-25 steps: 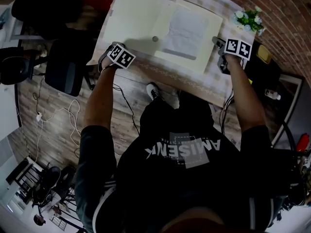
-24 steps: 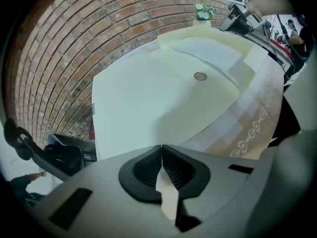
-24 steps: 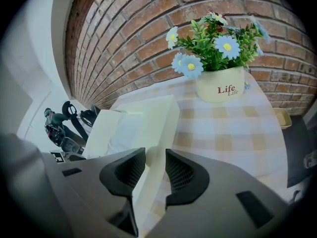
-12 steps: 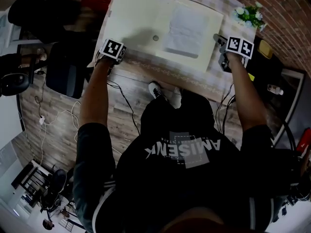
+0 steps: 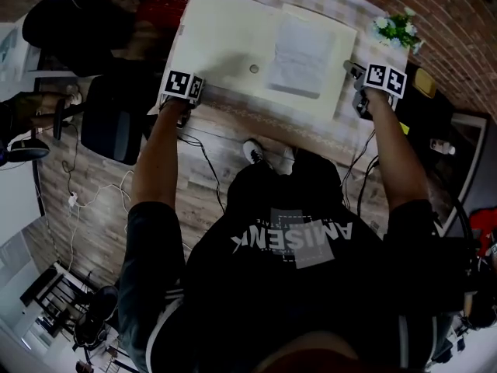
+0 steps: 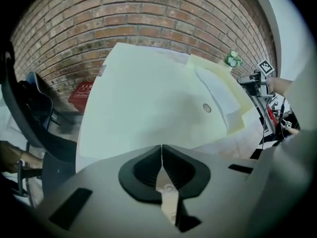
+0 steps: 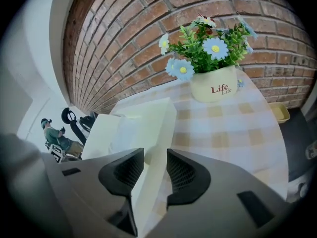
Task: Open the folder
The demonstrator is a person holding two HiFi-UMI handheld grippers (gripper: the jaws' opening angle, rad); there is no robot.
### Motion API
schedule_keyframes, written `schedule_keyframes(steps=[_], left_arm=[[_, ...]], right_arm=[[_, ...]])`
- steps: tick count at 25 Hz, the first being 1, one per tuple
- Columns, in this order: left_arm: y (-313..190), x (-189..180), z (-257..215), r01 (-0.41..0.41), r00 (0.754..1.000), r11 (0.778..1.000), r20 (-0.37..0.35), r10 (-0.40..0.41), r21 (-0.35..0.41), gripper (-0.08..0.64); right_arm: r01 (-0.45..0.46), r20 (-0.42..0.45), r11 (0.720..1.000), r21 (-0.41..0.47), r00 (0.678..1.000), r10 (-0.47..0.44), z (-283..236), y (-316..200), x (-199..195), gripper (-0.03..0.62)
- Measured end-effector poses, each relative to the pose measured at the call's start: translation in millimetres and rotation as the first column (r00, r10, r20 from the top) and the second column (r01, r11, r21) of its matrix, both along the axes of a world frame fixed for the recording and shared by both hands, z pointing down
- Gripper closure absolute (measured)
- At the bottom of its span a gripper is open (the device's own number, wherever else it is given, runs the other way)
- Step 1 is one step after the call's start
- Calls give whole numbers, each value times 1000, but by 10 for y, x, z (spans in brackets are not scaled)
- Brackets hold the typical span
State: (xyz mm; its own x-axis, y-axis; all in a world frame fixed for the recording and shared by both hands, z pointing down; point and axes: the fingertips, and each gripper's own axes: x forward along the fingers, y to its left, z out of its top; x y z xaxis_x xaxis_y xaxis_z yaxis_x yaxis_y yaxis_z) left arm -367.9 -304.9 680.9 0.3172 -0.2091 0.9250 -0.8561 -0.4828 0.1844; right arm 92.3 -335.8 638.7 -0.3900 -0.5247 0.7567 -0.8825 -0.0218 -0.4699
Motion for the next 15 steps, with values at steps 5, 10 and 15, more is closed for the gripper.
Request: schedule_keyframes(steps=[5, 10, 15], left_arm=[[-5, 29, -295, 109, 990, 989, -99, -99, 102, 540], [7, 182, -741, 187, 964, 959, -225, -138, 213, 540], [13, 538, -1281, 190, 942, 928, -326, -80, 321, 540]], right_arm=[[21, -49, 998, 51, 999, -19, -150, 34, 6, 440], [23, -16, 990, 139, 1000, -21, -494, 56, -55, 451], [45, -4, 973, 226, 999, -46, -881, 121, -140, 491]])
